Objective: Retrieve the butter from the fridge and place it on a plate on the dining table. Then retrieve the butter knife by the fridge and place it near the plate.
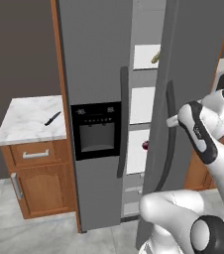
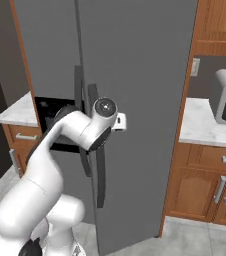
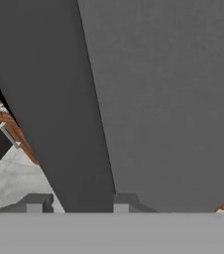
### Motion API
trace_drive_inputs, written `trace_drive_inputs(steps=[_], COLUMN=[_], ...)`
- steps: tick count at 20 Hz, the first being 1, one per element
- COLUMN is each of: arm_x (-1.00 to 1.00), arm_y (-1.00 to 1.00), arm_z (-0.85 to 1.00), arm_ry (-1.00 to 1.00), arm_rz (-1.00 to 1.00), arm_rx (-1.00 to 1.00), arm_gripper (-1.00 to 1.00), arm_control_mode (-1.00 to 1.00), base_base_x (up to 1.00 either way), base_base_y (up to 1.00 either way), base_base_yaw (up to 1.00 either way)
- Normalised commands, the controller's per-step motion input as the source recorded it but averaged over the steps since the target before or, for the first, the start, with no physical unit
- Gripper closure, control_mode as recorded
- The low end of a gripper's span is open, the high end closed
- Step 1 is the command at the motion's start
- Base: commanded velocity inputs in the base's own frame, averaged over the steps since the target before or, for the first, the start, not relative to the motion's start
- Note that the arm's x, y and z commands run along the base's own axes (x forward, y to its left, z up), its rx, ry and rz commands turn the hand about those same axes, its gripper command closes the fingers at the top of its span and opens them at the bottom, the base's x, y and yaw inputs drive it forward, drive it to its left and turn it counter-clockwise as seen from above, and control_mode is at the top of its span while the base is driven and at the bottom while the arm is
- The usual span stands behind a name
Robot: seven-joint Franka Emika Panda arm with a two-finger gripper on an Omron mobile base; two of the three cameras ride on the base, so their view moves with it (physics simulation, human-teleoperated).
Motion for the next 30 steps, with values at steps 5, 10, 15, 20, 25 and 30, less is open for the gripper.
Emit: trace_drive_inputs(steps=[5, 10, 15, 20, 25, 30], arm_x=[-1.0, -0.79, -0.44, -0.86, -0.61, -0.05], arm_y=[-1.0, -0.64, -0.1, -0.24, 0.38, 0.79], arm_z=[-0.03, 0.04, 0.24, 0.44, 0.07, 0.04], arm_ry=[0.12, -0.02, -0.06, -0.02, 0.01, 0.13], arm_rz=[0.03, 0.04, 0.0, -0.12, -0.24, -0.32], arm_rx=[0.04, 0.0, 0.0, -0.11, -0.45, -0.49], arm_gripper=[1.0, -1.0, -1.0, -1.0, -1.0, -1.0], arm_control_mode=[-1.0, -1.0, -1.0, -1.0, -1.0, -1.0], base_base_x=[0.0, 0.0, 0.0, 0.0, 0.0, 0.0], base_base_y=[0.0, 0.0, 0.0, 0.0, 0.0, 0.0], base_base_yaw=[0.0, 0.0, 0.0, 0.0, 0.0, 0.0])
